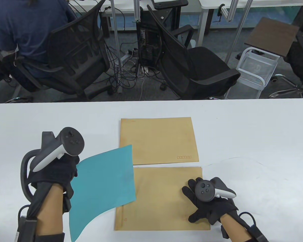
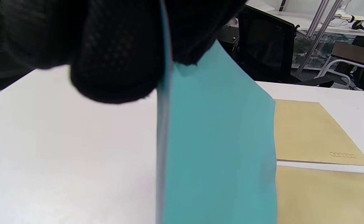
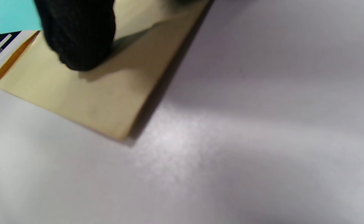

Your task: Stuff flat paper into A4 envelope

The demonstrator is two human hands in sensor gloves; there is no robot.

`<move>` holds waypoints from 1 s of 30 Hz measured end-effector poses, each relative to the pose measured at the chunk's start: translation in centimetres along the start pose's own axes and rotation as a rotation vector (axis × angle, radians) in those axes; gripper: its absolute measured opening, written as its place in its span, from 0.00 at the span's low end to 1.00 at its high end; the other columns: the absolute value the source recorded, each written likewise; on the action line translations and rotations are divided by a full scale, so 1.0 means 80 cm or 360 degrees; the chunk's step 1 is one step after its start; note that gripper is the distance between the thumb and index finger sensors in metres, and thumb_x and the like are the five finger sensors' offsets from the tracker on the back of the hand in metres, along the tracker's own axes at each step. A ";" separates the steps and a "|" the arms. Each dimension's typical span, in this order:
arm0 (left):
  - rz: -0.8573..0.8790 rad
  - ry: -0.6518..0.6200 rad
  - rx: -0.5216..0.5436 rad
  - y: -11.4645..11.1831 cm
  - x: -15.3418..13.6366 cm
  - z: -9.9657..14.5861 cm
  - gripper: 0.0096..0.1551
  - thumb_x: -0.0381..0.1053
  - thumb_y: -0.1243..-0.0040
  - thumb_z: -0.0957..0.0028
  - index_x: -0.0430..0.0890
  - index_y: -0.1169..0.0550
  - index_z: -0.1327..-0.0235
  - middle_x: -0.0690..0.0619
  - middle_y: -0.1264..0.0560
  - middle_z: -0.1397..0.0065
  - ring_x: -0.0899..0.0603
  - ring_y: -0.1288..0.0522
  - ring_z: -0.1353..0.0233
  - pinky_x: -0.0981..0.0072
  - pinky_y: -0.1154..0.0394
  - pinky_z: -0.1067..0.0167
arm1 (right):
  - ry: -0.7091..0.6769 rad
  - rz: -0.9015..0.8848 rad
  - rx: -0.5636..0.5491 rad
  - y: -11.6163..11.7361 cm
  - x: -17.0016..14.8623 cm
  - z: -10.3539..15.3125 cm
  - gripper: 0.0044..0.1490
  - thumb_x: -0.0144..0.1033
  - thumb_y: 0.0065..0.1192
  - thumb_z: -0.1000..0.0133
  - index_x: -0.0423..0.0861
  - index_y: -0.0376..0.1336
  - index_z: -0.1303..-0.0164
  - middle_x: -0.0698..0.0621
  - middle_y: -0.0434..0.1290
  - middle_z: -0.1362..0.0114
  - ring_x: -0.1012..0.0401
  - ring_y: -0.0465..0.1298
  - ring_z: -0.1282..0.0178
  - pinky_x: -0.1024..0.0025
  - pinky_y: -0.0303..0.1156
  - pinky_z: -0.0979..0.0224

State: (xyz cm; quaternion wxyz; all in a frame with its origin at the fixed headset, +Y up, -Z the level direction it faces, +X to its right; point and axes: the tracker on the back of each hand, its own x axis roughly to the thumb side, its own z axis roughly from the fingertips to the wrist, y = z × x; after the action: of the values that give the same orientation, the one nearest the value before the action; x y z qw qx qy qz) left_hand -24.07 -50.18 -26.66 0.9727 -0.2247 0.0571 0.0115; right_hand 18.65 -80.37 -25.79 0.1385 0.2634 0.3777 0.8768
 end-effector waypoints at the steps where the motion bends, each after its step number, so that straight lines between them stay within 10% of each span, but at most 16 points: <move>1: -0.0019 0.0009 0.0004 0.002 0.003 0.002 0.24 0.38 0.33 0.51 0.38 0.17 0.40 0.32 0.15 0.48 0.42 0.13 0.65 0.50 0.17 0.58 | 0.0000 0.0000 0.0000 0.000 0.000 0.000 0.69 0.53 0.65 0.44 0.48 0.21 0.19 0.43 0.13 0.22 0.41 0.11 0.27 0.27 0.11 0.38; 30: -0.0248 0.0233 0.0035 0.031 0.029 0.043 0.24 0.37 0.32 0.52 0.37 0.16 0.41 0.31 0.15 0.49 0.42 0.13 0.66 0.49 0.17 0.59 | 0.0005 0.0004 0.0000 0.000 0.000 0.000 0.68 0.53 0.65 0.43 0.48 0.22 0.19 0.43 0.13 0.22 0.40 0.11 0.27 0.27 0.12 0.38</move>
State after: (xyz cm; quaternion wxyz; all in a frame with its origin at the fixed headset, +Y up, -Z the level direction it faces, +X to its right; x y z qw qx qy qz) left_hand -21.49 -46.42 -24.93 0.9663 -0.2178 0.1104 -0.0812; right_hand 18.64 -80.35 -25.79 0.1368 0.2624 0.3777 0.8774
